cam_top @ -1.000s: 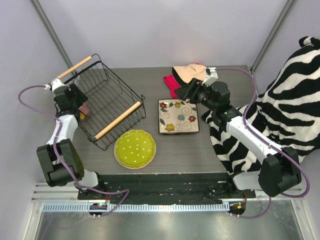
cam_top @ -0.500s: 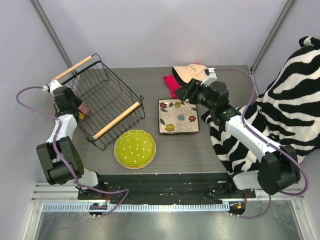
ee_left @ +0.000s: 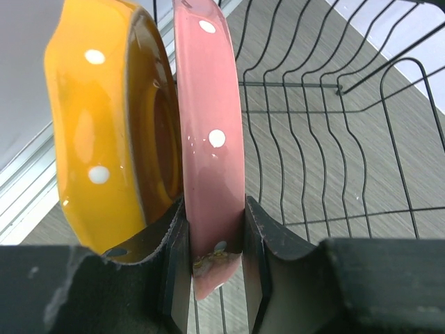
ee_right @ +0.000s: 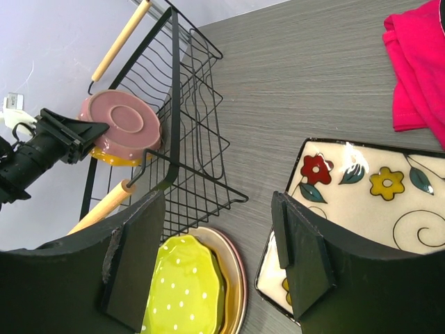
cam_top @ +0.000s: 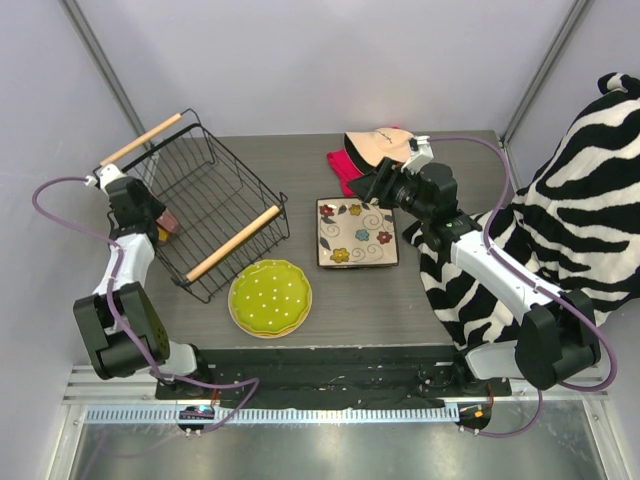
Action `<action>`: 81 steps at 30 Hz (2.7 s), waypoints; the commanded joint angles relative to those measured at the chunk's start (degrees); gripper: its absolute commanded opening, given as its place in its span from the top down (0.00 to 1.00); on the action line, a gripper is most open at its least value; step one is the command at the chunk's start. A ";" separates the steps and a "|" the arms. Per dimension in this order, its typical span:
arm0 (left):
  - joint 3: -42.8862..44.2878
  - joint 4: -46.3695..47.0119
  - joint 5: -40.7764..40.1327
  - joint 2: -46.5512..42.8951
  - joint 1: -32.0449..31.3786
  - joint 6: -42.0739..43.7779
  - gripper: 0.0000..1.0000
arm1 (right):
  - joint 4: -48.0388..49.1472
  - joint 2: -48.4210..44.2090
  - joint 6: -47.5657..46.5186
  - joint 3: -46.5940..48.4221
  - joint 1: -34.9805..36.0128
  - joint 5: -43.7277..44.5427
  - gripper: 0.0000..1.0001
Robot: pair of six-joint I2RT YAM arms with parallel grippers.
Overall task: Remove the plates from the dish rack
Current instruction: Unload the plate from the dish rack.
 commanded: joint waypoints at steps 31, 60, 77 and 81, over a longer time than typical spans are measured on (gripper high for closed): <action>0.82 10.79 3.31 -11.36 2.68 -2.32 1.00 | 1.44 1.41 -1.35 1.56 -0.22 0.28 0.30; 0.99 13.34 6.56 -13.03 4.53 -4.96 1.00 | 1.35 2.64 -1.44 2.00 -0.22 0.19 0.30; -0.32 16.42 15.71 -18.91 -0.11 -2.24 1.00 | 0.56 2.37 -1.44 2.26 -0.31 0.72 0.30; 0.55 15.28 16.06 -20.06 -5.56 2.93 1.00 | -0.84 0.80 -1.09 2.52 -0.22 1.07 0.30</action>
